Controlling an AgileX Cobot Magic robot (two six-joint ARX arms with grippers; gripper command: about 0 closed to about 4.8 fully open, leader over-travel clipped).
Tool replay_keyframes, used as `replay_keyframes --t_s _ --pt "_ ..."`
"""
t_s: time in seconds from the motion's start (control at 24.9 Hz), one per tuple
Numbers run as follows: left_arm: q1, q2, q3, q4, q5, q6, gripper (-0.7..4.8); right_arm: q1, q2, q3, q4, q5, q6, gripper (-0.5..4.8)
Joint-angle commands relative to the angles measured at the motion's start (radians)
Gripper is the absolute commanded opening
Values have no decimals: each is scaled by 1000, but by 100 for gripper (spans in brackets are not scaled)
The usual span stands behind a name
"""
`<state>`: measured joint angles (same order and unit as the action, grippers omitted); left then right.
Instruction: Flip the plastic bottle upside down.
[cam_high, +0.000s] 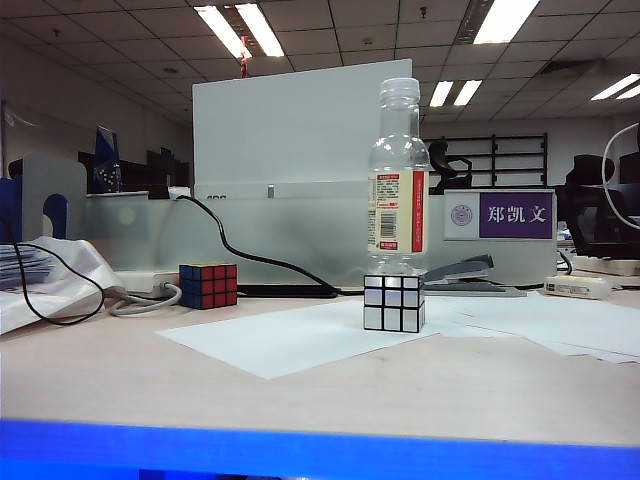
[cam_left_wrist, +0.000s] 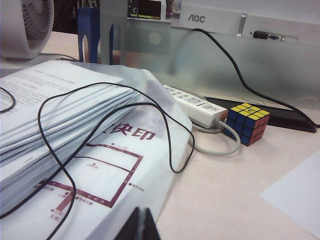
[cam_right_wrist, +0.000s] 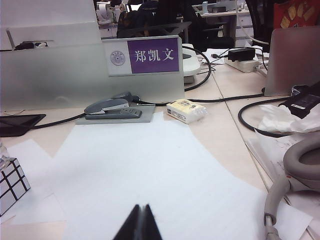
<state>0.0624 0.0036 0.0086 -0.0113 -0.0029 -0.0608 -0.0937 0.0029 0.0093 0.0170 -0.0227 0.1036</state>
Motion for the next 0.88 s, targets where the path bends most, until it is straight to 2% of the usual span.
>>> replay_keyframes --t_s 0.04,0.4,0.44,0.48,0.56,0.64,0.68,0.72,0.76,0.84,0.88 --pt "1 -2 1 16 4 0 -5 0 -2 -8 13 -3 1 -8" --pt "2 -2 1 16 4 0 -5 1 -2 -8 16 -10 2 -8" --pt "1 -2 1 17 7 0 -5 1 -2 -8 17 -37 32 -8" --pt "1 -2 1 16 11 -10 -5 1 -2 -8 17 -92 120 -8" --pt "1 -2 1 21 11 -92 -5 1 -2 -8 75 -204 272 -8" --pt "1 -2 1 46 34 -188 -5 2 -2 -8 210 -291 338 -8" --pt "1 -2 1 55 69 -222 -5 3 -2 -7 276 -315 364 -8" --pt "1 -2 1 80 145 -227 -5 6 -1 -7 337 -320 380 -2" --pt "1 -2 1 108 242 -223 -5 19 2 -7 372 -312 379 26" --pt "-2 -1 1 202 470 -225 -6 61 44 -3 436 -282 377 122" --pt "-8 -1 1 243 535 -228 -6 94 96 -3 485 -283 366 151"
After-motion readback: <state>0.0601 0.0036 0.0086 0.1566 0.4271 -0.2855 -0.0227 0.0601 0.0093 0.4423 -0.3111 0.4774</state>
